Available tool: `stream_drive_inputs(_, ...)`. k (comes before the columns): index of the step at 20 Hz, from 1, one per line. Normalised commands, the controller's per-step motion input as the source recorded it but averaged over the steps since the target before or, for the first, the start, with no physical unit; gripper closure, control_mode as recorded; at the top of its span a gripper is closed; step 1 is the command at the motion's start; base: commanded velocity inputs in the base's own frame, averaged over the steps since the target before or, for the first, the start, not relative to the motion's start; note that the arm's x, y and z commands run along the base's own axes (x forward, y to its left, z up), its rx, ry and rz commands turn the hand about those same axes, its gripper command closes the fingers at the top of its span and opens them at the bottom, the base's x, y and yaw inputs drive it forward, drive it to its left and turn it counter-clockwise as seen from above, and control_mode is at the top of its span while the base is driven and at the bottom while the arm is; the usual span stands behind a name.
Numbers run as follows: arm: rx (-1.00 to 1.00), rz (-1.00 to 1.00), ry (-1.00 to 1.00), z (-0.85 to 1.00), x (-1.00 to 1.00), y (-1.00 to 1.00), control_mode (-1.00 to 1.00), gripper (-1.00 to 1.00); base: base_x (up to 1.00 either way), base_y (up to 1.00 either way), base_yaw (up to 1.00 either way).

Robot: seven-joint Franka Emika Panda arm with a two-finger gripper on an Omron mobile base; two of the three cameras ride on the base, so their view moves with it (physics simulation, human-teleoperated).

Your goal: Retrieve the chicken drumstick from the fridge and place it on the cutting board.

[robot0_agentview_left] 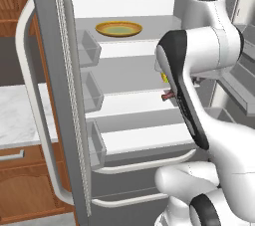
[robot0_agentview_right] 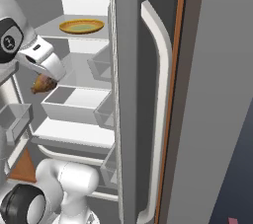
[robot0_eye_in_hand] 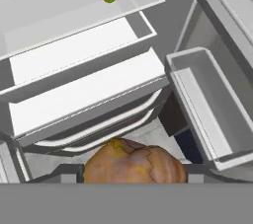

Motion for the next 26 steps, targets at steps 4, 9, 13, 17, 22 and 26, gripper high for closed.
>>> stream_drive_inputs(4, 0.0, 0.0, 0.0, -0.55, -0.27, 0.0, -1.0, 1.0, 0.0, 0.0, 0.0)
stream_drive_inputs(9, 0.0, 0.0, 0.0, -0.27, -0.06, -0.19, -1.0, 1.0, 0.0, 0.0, 0.0)
stream_drive_inputs(13, 0.0, 0.0, 0.0, -0.15, 0.0, -0.26, -1.0, 1.0, 0.0, 0.0, 0.0)
stream_drive_inputs(17, 0.0, 0.0, 0.0, -0.22, 0.0, 0.0, -1.0, 1.0, 0.0, 0.0, 0.0)
stream_drive_inputs(22, 0.0, 0.0, 0.0, -0.06, 0.0, 0.0, -1.0, 1.0, 0.0, 0.0, 0.0)
stream_drive_inputs(26, 0.0, 0.0, 0.0, 0.0, -0.05, 0.03, -1.0, 1.0, 0.0, 0.0, 0.0)
